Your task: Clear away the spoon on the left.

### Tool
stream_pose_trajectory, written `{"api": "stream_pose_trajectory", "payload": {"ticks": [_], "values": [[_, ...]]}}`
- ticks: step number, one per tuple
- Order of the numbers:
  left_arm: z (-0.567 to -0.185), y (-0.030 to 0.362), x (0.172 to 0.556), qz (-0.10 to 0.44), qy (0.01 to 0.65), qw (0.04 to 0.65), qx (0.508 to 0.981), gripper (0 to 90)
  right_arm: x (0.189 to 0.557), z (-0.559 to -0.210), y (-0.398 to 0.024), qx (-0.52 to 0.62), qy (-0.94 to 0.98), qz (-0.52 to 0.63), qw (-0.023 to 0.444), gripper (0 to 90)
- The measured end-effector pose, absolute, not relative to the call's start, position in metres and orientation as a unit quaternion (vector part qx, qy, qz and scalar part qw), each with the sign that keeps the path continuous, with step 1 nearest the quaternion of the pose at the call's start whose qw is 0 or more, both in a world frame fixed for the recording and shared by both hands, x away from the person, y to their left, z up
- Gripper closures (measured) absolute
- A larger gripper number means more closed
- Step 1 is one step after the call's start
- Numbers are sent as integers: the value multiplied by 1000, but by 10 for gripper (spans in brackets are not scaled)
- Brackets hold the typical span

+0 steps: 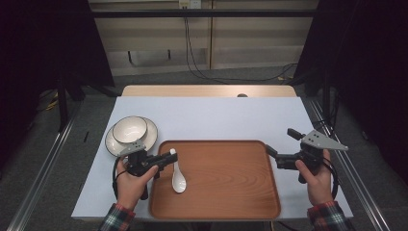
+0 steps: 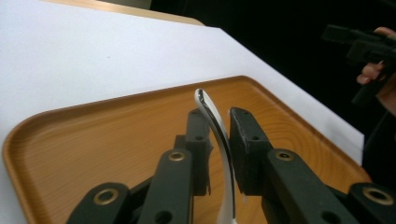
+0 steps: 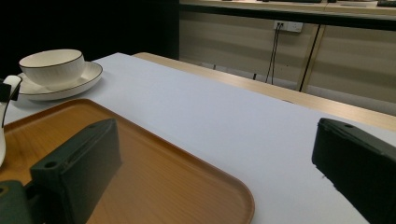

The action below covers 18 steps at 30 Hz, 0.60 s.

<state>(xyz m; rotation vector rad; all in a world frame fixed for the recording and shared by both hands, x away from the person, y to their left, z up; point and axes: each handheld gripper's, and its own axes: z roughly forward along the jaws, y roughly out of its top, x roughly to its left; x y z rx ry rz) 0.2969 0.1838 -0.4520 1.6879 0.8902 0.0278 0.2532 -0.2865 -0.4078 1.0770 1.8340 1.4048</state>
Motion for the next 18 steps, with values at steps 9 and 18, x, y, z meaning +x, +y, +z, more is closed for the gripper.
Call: {"api": "stream_pose_trajectory", "payload": {"ticks": [9,18], "values": [[-456,181,298,22,378,564,734,751,253,-409,-284,402,692,523,293,8],[-458,180,299,40,378,550,744,723,253,-408,-286,401,692,525,291,8]]}}
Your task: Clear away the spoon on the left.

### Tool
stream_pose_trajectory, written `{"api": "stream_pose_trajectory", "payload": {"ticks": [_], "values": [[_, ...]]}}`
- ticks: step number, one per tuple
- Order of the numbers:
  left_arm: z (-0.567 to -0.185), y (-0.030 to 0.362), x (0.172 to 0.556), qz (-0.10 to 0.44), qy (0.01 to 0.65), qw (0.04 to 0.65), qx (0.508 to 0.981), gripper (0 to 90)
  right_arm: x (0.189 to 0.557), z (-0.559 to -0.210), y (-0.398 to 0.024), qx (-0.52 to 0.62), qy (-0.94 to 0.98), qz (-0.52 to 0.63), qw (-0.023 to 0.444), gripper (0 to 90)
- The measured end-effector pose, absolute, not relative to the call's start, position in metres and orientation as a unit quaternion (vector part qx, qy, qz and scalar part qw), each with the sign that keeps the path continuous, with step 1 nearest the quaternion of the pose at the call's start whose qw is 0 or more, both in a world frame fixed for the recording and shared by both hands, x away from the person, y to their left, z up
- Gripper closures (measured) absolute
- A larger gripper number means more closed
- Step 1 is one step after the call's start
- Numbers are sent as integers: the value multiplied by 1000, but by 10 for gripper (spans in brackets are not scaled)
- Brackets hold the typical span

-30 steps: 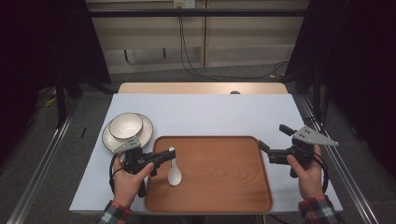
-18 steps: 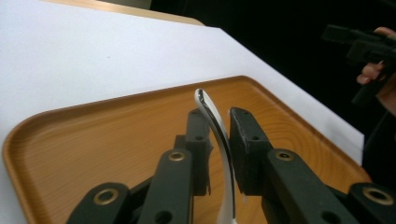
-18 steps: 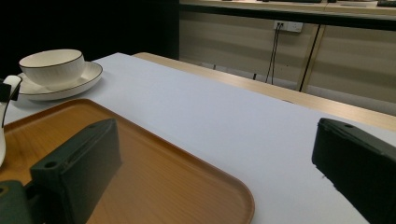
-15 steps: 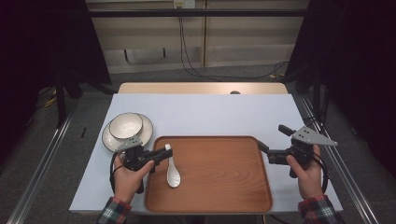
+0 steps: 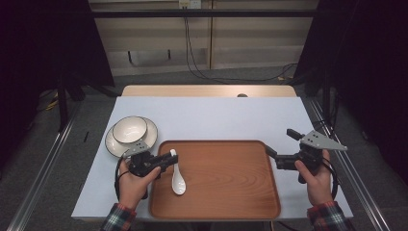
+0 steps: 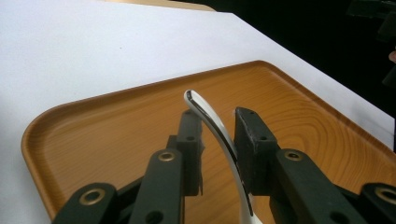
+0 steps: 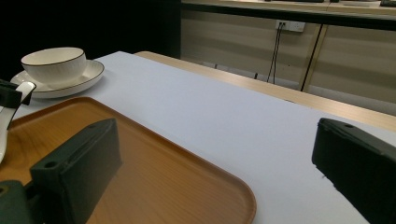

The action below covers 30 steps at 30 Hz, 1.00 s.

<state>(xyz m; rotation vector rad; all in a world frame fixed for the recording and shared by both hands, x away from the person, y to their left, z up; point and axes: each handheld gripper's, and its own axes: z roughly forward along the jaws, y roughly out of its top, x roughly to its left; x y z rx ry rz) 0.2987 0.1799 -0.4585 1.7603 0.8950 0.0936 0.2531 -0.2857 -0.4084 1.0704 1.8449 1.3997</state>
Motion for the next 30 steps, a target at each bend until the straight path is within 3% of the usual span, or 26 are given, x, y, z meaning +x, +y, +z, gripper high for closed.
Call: {"api": "stream_pose_trajectory", "payload": {"ticks": [30], "values": [[-470,178,305,48,387,537,748,635,252,-408,-285,399,693,526,290,8]]}}
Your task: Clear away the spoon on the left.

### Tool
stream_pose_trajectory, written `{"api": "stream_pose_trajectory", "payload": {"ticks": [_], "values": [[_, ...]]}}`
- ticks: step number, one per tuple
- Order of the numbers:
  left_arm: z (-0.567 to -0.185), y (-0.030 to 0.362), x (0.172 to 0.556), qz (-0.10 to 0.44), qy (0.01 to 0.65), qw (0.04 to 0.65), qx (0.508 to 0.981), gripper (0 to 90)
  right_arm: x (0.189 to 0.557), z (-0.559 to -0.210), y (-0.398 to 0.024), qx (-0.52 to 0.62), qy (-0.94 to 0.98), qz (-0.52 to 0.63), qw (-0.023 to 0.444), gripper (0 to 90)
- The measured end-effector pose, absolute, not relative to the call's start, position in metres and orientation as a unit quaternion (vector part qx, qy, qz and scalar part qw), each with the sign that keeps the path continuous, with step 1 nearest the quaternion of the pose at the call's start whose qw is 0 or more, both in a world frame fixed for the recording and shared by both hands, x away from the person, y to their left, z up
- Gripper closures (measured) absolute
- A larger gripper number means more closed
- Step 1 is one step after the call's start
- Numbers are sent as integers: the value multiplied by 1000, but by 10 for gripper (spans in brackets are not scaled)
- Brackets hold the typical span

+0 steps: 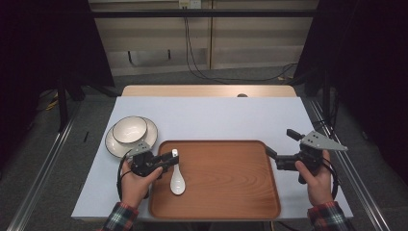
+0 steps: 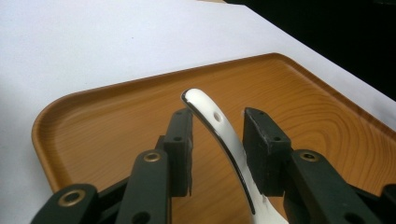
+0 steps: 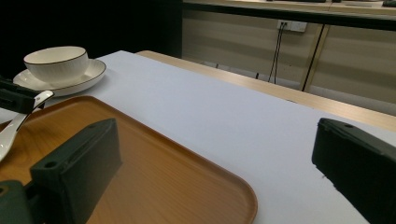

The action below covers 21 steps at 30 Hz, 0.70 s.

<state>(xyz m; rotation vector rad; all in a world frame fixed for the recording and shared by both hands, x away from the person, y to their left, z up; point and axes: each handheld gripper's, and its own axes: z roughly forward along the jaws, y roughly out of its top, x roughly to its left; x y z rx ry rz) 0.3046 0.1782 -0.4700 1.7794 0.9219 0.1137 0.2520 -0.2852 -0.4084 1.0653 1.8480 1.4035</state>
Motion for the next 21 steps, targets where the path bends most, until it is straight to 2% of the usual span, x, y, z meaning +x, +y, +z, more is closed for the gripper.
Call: {"api": "stream_pose_trajectory", "payload": {"ticks": [21], "values": [[-474,176,306,50,392,529,751,622,250,-407,-287,398,692,526,292,8]]}}
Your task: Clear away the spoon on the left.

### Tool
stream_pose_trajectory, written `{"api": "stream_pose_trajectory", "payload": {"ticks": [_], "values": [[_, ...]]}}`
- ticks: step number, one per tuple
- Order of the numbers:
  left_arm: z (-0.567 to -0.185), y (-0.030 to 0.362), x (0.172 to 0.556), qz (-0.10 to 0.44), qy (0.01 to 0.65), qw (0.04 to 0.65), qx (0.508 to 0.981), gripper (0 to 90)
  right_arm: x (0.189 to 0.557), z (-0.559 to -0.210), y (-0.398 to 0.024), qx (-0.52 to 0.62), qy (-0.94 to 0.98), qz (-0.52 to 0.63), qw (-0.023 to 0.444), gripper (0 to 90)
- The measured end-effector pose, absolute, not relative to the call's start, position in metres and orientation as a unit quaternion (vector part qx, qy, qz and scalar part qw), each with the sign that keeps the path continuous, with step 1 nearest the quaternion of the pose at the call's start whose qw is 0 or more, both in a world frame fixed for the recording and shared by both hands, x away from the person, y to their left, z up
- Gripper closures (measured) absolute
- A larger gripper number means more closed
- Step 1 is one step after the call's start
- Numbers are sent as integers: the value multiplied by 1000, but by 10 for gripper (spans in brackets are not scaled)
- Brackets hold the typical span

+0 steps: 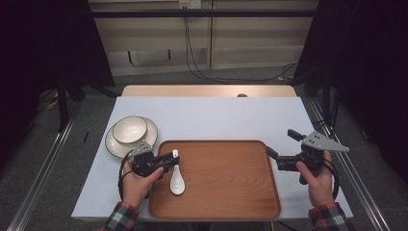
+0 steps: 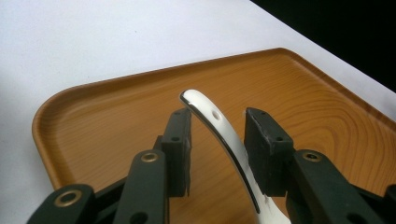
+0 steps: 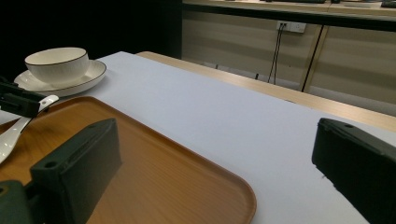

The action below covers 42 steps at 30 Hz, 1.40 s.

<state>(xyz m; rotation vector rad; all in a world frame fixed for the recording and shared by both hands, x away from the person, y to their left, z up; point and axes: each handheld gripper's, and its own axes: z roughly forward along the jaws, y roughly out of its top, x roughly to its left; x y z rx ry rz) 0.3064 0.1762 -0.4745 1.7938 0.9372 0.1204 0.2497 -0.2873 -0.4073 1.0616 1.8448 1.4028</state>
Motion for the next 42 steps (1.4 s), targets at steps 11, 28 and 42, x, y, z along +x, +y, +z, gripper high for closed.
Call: {"api": "stream_pose_trajectory", "payload": {"ticks": [11,28,42], "values": [[-476,175,308,53,398,523,752,607,250,-407,-287,399,690,529,292,9],[-480,175,309,60,404,510,757,559,249,-407,-287,398,690,530,292,9],[-480,175,311,63,400,509,759,529,250,-407,-287,395,692,530,290,9]]}}
